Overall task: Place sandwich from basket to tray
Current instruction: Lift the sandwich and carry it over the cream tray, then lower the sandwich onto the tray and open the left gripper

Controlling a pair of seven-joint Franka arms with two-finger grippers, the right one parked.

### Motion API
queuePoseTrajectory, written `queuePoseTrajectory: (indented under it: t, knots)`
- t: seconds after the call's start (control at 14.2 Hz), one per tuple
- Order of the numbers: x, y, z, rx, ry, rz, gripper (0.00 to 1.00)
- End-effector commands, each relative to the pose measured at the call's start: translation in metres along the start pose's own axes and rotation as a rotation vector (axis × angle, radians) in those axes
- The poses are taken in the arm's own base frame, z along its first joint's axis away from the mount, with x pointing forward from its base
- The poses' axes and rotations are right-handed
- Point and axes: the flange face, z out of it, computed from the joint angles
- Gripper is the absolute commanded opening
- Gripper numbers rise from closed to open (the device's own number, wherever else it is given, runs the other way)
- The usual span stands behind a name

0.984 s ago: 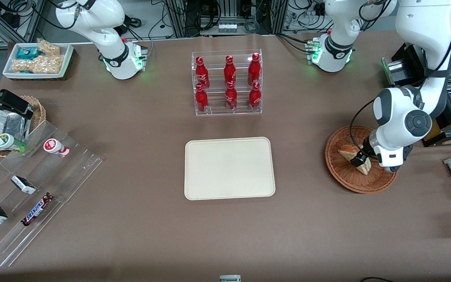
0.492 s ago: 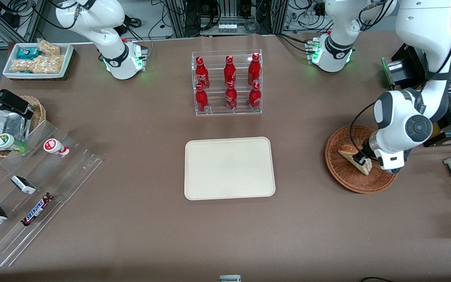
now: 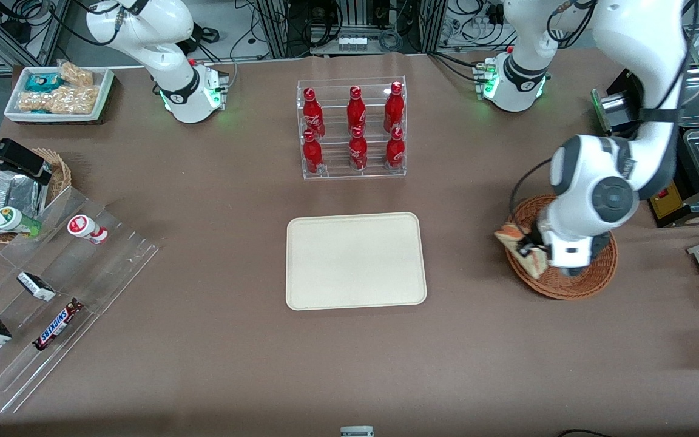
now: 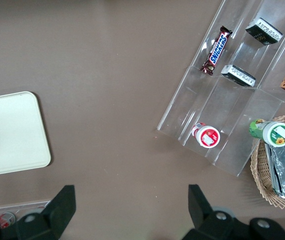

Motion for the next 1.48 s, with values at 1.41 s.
queuePoseTrajectory:
  t: [1.41]
  knots:
    - [-0.239, 0.240, 0.086, -0.148, 0.045, 0.510, 0.23]
